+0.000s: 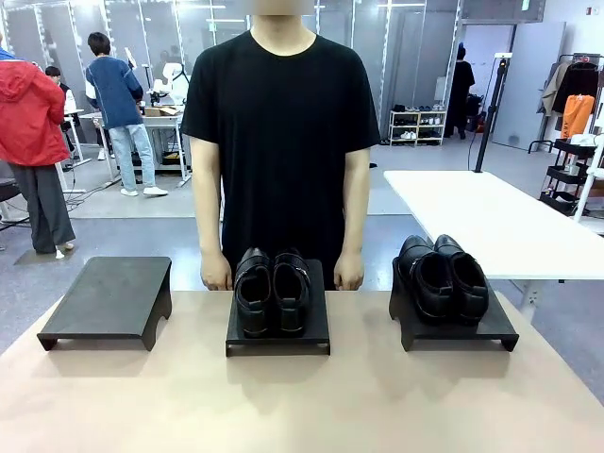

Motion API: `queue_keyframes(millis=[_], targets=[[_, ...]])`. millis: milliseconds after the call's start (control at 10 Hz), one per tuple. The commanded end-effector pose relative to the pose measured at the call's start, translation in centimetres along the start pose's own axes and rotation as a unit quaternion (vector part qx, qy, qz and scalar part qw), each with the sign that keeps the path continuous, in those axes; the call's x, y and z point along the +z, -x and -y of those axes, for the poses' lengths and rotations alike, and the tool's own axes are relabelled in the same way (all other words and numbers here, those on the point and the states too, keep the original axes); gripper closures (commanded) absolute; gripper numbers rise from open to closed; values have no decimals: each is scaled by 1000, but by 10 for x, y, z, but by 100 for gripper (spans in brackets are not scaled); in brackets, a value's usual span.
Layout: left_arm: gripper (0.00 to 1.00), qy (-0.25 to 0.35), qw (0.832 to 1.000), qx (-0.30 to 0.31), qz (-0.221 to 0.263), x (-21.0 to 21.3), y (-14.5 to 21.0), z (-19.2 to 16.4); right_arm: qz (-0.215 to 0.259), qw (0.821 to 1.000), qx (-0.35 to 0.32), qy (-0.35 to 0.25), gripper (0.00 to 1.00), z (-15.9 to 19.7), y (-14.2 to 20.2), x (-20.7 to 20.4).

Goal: Place the shoes on the stand as instructed by the person.
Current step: Pick up another pair of Shoes and place it on the Shoes Stand indicated by the person.

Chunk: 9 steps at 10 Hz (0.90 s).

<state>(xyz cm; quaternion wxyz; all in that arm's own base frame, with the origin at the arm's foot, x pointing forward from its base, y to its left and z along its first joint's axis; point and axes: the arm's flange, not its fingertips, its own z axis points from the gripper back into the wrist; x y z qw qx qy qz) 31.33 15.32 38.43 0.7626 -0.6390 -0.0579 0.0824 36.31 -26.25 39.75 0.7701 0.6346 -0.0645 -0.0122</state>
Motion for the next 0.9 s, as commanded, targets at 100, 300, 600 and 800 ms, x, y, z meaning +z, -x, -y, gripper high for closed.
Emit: queue_keyframes(millis=[100, 300, 600, 800], targets=[[0, 3, 1000, -9, -5, 1, 3, -2, -5, 1000, 1, 3, 0, -2, 3, 0], [0, 3, 1000, -9, -5, 1, 3, -2, -5, 1000, 1, 3, 0, -2, 3, 0], [0, 3, 1000, -9, -5, 1, 3, -2, -5, 1000, 1, 3, 0, -2, 3, 0], [0, 3, 1000, -9, -5, 1, 3, -2, -5, 1000, 1, 3, 0, -2, 3, 0]])
